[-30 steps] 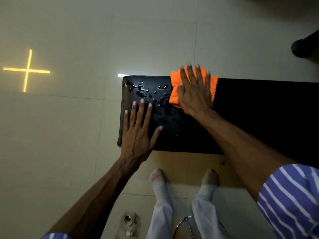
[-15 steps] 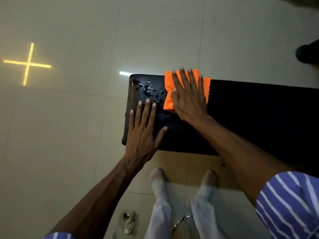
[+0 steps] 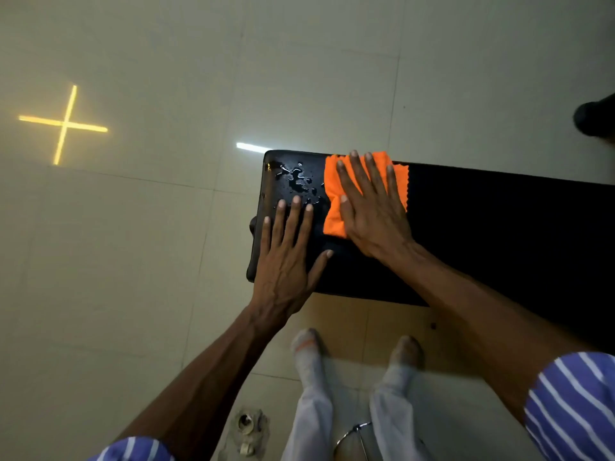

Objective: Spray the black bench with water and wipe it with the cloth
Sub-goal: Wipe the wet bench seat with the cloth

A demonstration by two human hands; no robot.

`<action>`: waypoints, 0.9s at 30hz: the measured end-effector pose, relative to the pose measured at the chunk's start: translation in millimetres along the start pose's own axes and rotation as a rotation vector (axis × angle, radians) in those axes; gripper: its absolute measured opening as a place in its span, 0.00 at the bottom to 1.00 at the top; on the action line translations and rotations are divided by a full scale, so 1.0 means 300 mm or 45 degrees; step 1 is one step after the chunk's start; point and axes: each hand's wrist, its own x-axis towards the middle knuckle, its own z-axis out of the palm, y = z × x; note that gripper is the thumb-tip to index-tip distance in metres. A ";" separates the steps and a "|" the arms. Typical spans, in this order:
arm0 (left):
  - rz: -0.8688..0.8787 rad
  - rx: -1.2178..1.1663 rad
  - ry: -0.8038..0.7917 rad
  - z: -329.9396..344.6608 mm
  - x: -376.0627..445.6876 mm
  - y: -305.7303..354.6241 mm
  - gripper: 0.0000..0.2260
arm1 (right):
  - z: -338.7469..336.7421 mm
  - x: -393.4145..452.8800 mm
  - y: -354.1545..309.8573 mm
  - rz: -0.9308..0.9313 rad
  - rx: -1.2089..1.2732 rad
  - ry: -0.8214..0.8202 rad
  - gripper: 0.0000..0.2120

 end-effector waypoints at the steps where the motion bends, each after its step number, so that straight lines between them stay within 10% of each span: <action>1: -0.014 0.002 0.003 -0.007 0.000 0.000 0.35 | -0.012 -0.024 0.031 -0.080 -0.012 -0.028 0.30; 9: -0.053 -0.052 0.047 0.003 -0.009 -0.011 0.36 | 0.022 0.111 -0.048 0.176 0.094 0.087 0.30; 16: -0.119 -0.228 0.037 -0.067 0.004 0.022 0.31 | -0.049 -0.002 0.010 -0.135 0.285 -0.092 0.29; 27: 0.248 -0.015 0.031 -0.013 0.346 0.307 0.26 | -0.058 -0.099 0.241 0.335 0.465 0.084 0.27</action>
